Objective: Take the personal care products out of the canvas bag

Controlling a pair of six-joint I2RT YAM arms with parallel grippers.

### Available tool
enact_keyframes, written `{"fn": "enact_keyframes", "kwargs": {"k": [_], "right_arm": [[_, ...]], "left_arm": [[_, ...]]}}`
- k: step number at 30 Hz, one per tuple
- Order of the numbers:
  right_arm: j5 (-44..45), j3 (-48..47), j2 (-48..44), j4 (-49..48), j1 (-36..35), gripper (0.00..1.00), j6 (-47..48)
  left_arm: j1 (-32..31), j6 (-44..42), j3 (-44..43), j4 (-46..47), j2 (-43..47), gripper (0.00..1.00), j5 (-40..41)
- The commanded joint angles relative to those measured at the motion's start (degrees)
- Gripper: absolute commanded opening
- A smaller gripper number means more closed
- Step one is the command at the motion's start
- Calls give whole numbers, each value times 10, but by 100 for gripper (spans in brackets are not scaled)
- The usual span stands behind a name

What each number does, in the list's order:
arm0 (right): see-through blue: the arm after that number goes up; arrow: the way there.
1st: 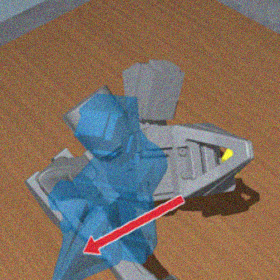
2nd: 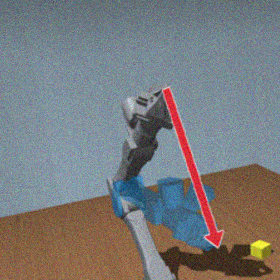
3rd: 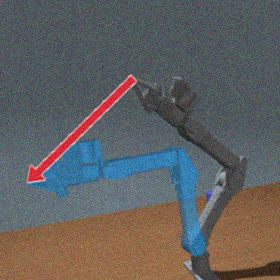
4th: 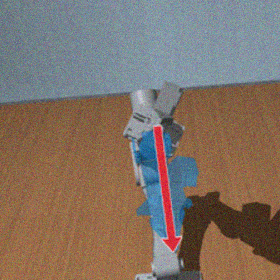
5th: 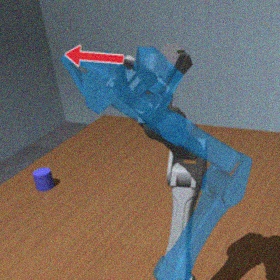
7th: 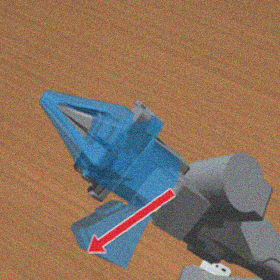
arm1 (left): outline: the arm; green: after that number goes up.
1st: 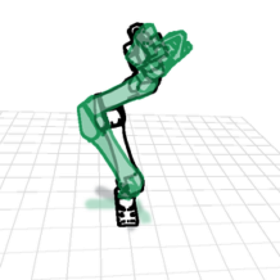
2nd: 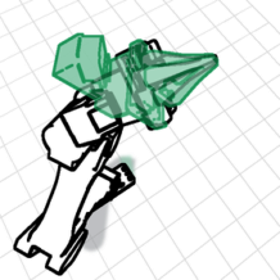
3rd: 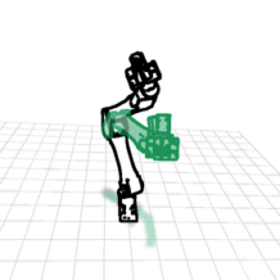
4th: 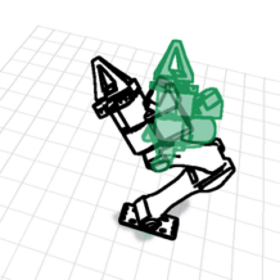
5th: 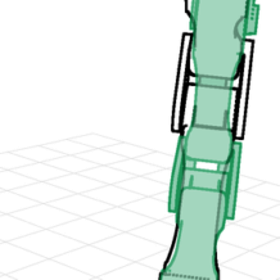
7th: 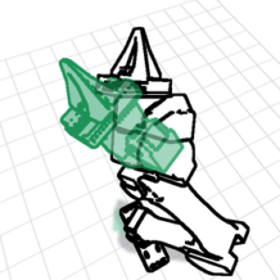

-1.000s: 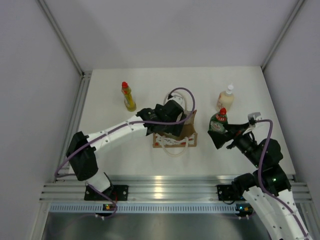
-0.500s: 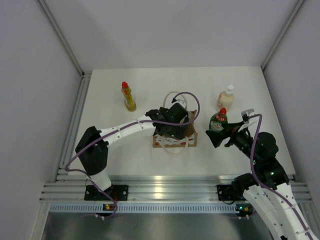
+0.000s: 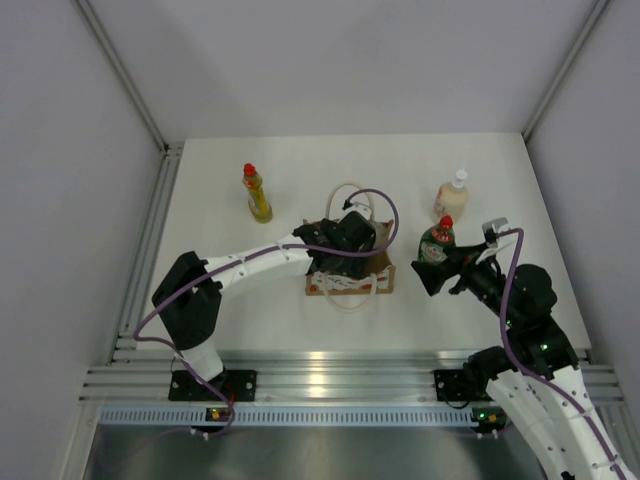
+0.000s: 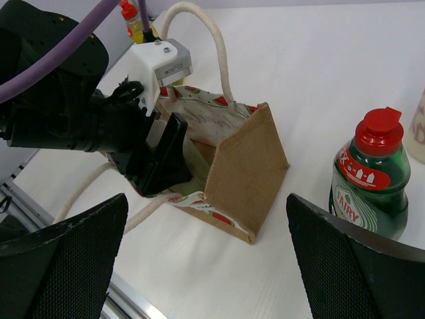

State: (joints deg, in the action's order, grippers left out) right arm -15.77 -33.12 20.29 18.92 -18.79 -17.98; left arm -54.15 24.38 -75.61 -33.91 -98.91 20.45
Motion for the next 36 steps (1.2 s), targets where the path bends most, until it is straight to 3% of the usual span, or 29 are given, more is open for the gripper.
{"fn": "enact_keyframes", "kwargs": {"k": [1,6,11,36], "right_arm": [[-8,-29,-1,0,9,99,6],[-11,-29,-6,1,9,98,1],[-12,-29,-10,0,9,99,-2],[-11,-26,-28,1,9,98,-12]], "left_arm": [[2,1,6,28,-5,80,-1],[2,2,8,30,-1,46,-10],[2,1,2,30,16,0,-1],[3,-22,-60,29,127,0,36]]}}
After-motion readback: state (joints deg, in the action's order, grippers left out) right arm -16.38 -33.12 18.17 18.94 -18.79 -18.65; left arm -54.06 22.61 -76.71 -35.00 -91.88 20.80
